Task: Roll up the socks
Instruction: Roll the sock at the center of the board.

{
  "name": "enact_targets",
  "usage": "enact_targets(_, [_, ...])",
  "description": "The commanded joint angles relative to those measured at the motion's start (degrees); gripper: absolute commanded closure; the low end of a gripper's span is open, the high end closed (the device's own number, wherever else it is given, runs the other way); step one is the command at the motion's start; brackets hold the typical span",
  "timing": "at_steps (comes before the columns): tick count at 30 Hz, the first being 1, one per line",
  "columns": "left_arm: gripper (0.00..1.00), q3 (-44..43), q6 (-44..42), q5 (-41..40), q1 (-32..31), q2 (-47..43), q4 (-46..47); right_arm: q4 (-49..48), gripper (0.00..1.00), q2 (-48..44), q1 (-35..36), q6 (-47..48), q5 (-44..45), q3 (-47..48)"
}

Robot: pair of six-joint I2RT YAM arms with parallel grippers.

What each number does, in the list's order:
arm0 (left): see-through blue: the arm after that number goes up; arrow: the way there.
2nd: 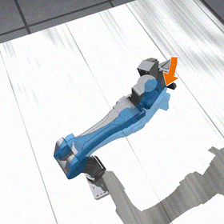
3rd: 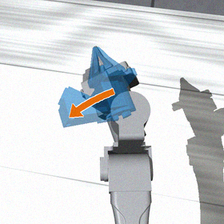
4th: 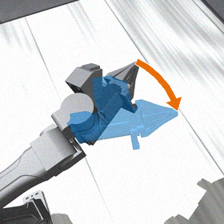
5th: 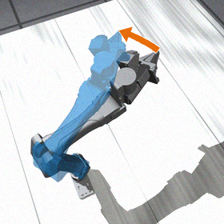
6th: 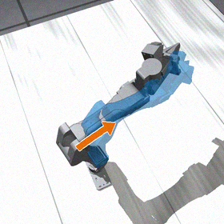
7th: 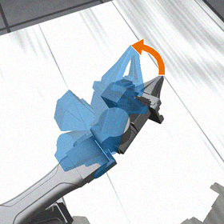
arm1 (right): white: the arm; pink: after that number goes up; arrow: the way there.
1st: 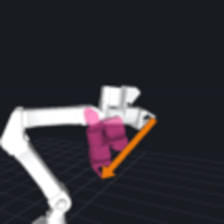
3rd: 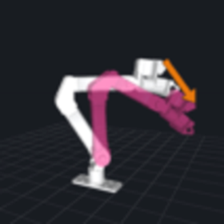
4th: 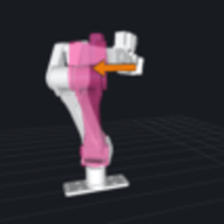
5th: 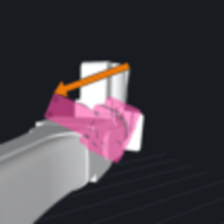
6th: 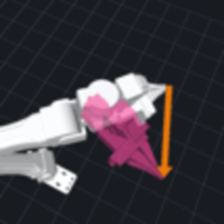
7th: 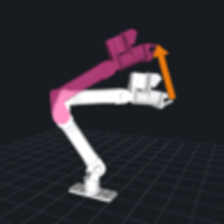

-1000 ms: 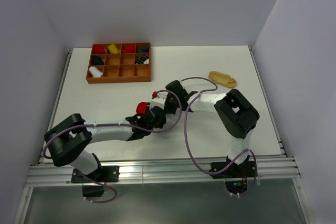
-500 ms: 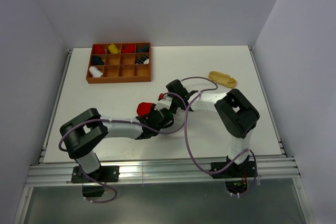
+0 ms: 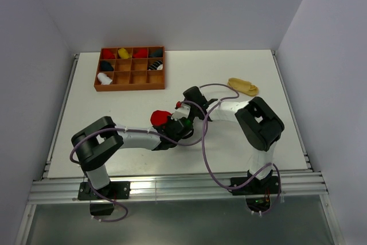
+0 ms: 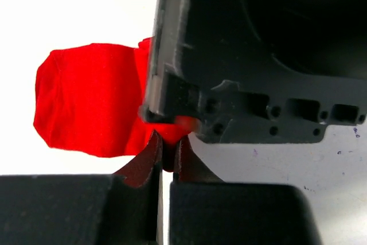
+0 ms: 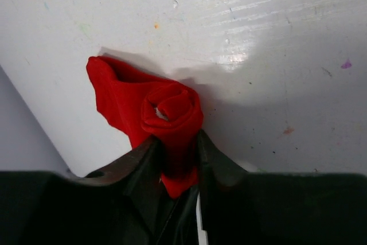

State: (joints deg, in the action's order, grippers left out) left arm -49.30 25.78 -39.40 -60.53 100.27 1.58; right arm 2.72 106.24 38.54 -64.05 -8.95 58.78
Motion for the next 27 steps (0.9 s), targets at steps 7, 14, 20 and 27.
enact_targets(7, [0.99, 3.85, 4.10, 21.18, 8.93, -7.45, 1.13, -12.12, 0.43, -7.88, -2.07, -1.25, -2.13, -8.50])
enact_targets(14, [0.99, 7.46, 9.89, 40.52, 19.73, -8.51, 5.53, -19.68, 0.34, -11.67, -2.95, -2.66, 0.34, -14.05])
enact_targets(20, [0.99, 7.20, 15.52, 55.73, 25.90, -4.04, 7.82, -24.15, 0.33, -9.30, -2.77, -3.89, -0.72, -15.01])
enact_targets(27, [0.99, 6.67, 19.04, 63.04, 29.86, -1.39, 8.00, -23.99, 0.34, -6.48, -2.60, -4.06, 2.00, -14.05])
